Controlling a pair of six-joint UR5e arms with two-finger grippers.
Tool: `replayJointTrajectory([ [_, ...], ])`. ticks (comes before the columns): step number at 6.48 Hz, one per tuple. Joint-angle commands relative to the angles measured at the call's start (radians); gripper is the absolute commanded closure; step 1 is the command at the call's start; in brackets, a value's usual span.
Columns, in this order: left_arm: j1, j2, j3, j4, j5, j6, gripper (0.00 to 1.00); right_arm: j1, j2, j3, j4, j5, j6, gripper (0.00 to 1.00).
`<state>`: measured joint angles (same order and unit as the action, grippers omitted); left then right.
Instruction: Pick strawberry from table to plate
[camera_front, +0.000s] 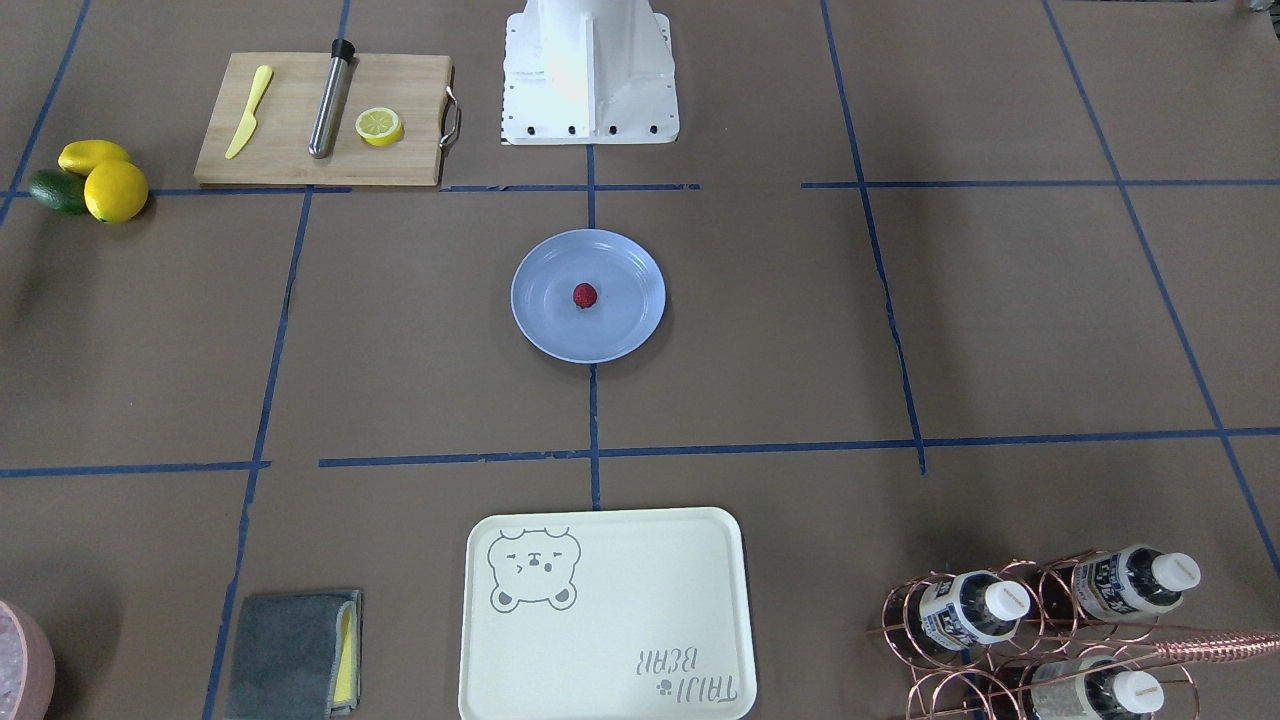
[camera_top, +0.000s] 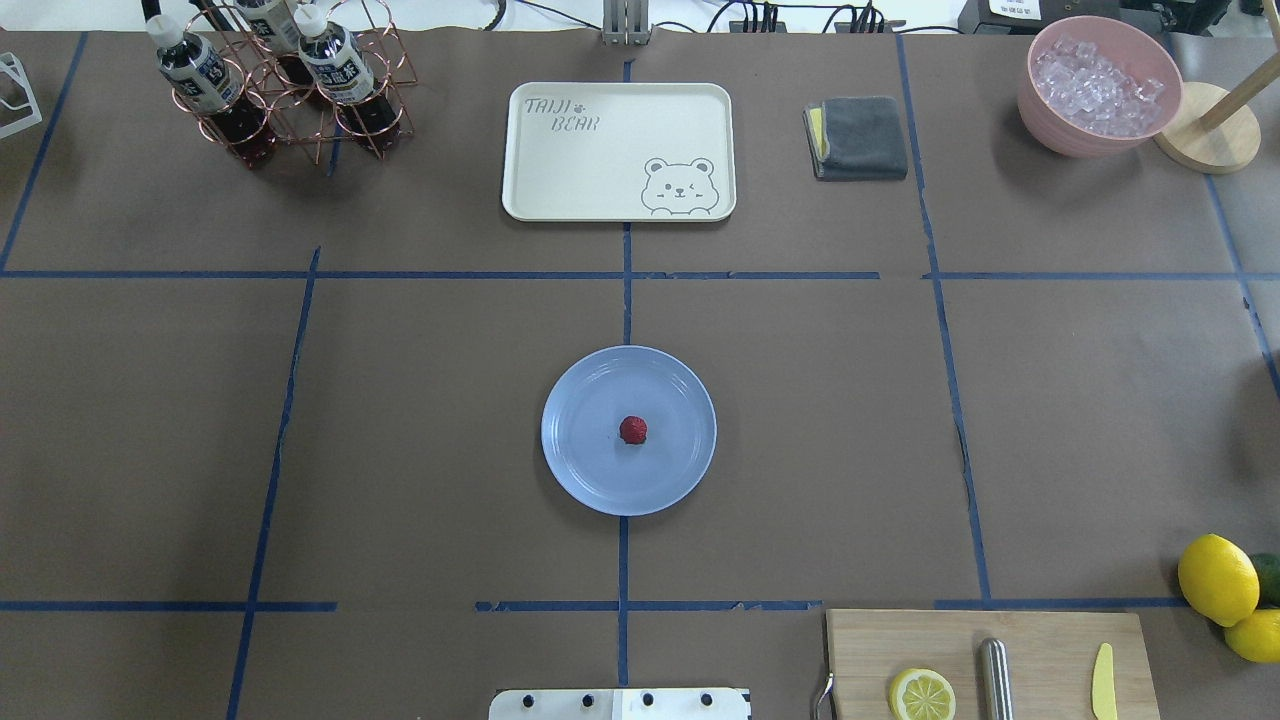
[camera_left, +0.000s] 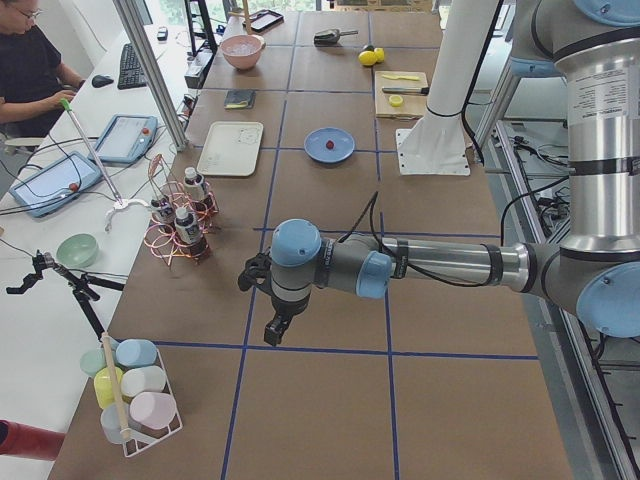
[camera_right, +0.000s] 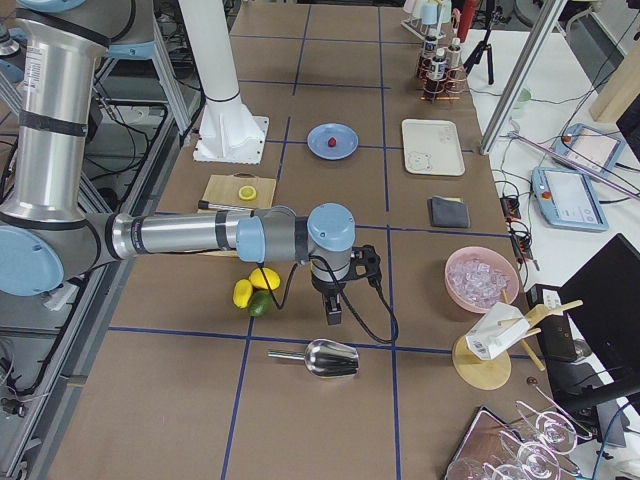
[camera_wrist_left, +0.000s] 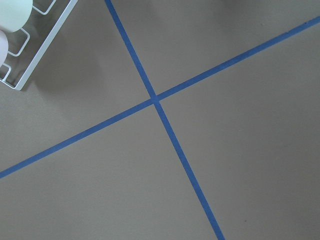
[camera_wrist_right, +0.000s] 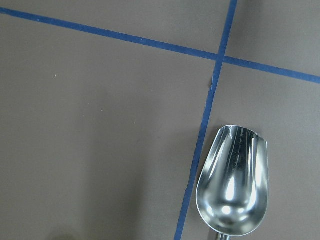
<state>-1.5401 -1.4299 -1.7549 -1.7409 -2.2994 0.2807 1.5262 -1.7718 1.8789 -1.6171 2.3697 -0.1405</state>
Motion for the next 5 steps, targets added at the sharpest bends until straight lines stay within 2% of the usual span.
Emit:
replayJointTrajectory([
  [1,0.0,-0.001,0.0,0.0,0.0,-0.002,0.0,0.0,0.0,0.006,-0.001,0.002,0.007,0.0],
  [5,0.0,-0.001,-0.002,-0.002,0.0,-0.002,0.0,0.0,0.0,0.02,-0.018,0.003,0.009,0.0],
])
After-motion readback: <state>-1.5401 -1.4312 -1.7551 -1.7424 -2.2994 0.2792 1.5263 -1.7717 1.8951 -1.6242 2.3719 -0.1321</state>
